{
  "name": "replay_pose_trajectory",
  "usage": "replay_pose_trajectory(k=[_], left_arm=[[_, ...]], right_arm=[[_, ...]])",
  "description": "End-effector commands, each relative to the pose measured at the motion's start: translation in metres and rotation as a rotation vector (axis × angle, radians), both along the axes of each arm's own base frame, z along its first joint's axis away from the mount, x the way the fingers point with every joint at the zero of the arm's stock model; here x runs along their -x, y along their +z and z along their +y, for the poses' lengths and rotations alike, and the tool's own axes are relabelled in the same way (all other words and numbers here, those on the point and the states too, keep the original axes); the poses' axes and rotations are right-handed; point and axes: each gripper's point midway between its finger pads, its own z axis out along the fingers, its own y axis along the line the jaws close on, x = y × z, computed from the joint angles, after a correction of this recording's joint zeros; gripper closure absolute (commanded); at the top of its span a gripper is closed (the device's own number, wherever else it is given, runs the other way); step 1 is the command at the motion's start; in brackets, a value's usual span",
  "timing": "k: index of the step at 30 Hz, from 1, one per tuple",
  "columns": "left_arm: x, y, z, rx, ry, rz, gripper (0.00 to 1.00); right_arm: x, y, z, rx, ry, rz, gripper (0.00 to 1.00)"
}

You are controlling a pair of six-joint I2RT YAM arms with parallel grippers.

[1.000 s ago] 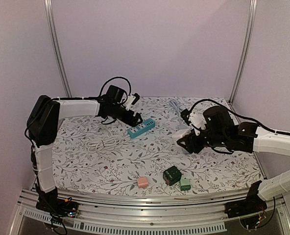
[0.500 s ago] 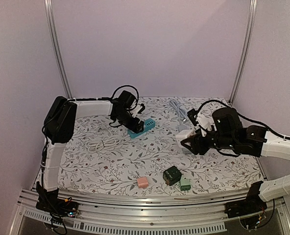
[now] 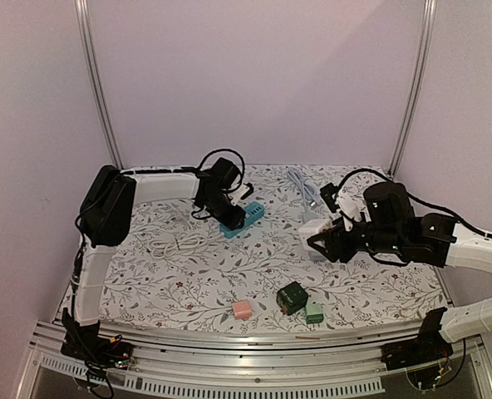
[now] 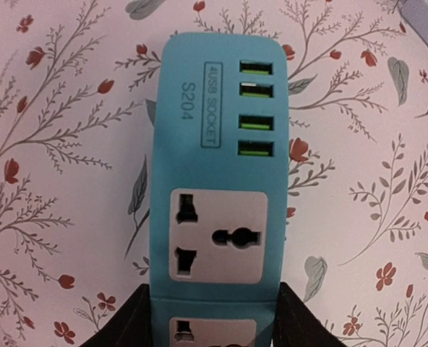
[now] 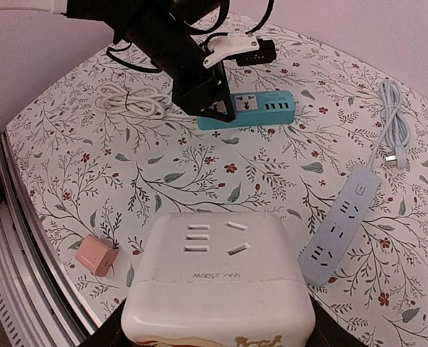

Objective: Insert the plug

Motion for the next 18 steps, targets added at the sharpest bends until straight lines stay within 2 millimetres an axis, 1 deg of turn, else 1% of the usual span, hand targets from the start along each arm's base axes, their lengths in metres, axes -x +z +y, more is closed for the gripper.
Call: replay_pose_trajectory(k=[1,8,12,18], left_arm=[[0.016,-0.008,-0.012,-0.029,-0.046,0.019,0.58],[0.041,-0.001,-0.021,-0.009,-0.084,0.018,0.62],[0.063,-0.001,-0.030,-0.010,-0.105,0.016,0.63],[0.094,0.001,-0.045,0.002,-0.138,0.022,0.62]], right_arm=[[0.000,0.007,-0.003,-0.024,-0.009,-0.014,1.00],[0.000,0.007,-0.010,-0.014,-0.032,-0.024,1.00],[-0.002,0.006,-0.017,0.004,-0.065,-0.028,1.00],[0.001,0.007,-0.022,0.007,-0.080,-0.013,1.00]])
